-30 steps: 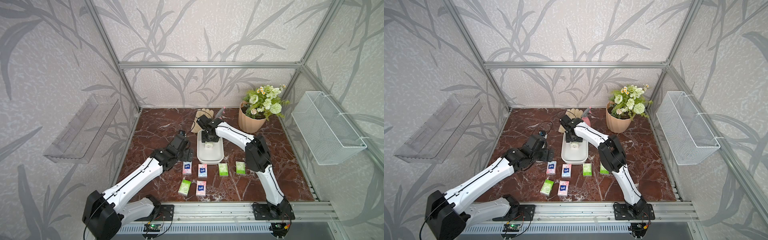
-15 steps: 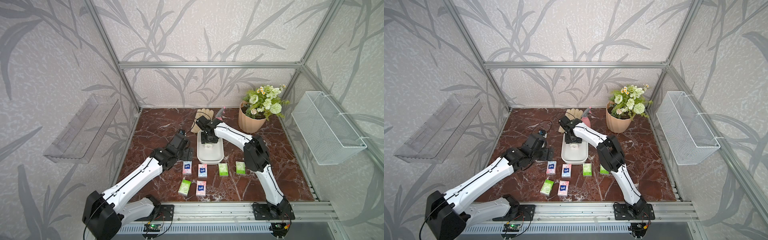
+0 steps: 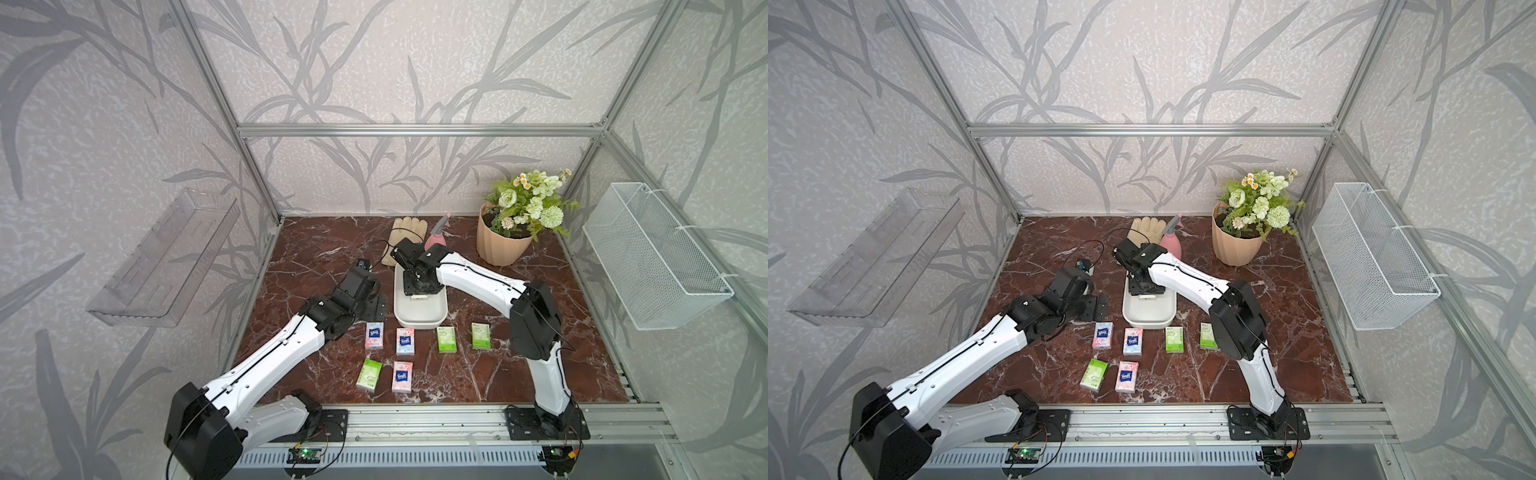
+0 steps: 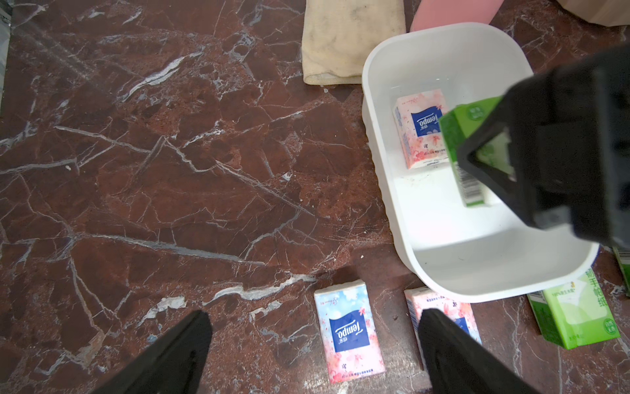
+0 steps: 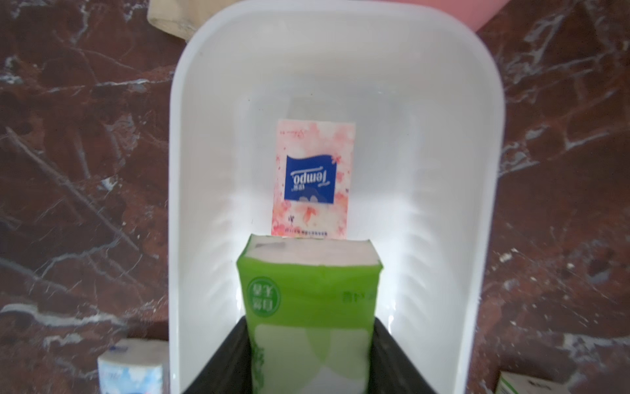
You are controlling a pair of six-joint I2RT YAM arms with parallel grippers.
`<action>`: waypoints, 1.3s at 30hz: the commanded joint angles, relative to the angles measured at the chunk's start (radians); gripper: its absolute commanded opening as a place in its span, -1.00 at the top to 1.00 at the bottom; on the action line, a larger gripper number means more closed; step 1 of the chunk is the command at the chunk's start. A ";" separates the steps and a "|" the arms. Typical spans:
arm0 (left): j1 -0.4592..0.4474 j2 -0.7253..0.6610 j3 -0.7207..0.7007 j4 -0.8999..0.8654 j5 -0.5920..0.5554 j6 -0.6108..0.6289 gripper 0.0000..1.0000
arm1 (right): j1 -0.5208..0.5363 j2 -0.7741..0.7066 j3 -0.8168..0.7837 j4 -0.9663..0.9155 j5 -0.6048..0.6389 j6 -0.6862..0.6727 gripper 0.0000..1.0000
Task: Take the pocket tissues out of the storage box
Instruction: Pick up the pocket tissues from the storage box, then place the pocket tissues at the center of the board.
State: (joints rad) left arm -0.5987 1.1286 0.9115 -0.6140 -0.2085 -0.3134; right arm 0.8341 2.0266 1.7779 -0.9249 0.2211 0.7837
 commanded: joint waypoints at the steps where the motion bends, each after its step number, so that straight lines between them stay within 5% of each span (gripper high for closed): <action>1: 0.009 -0.039 -0.028 0.024 0.001 0.005 -1.00 | 0.032 -0.129 -0.095 -0.030 0.049 0.082 -0.06; 9: 0.011 -0.116 -0.113 0.112 0.026 -0.026 -1.00 | 0.150 -0.407 -0.374 -0.069 0.070 0.228 -0.05; 18: 0.012 -0.104 -0.131 0.131 0.022 -0.027 -1.00 | 0.280 -0.547 -0.621 -0.054 0.049 0.404 -0.05; 27: 0.011 -0.099 -0.131 0.114 0.018 -0.020 -1.00 | 0.328 -0.543 -0.816 0.121 -0.048 0.486 -0.05; 39: 0.010 -0.110 -0.138 0.106 0.015 -0.019 -1.00 | 0.330 -0.462 -0.870 0.192 -0.109 0.463 -0.08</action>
State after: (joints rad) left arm -0.5934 1.0245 0.7944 -0.5007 -0.1844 -0.3328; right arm 1.1580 1.5509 0.9241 -0.7357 0.1280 1.2472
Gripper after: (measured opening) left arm 0.999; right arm 0.537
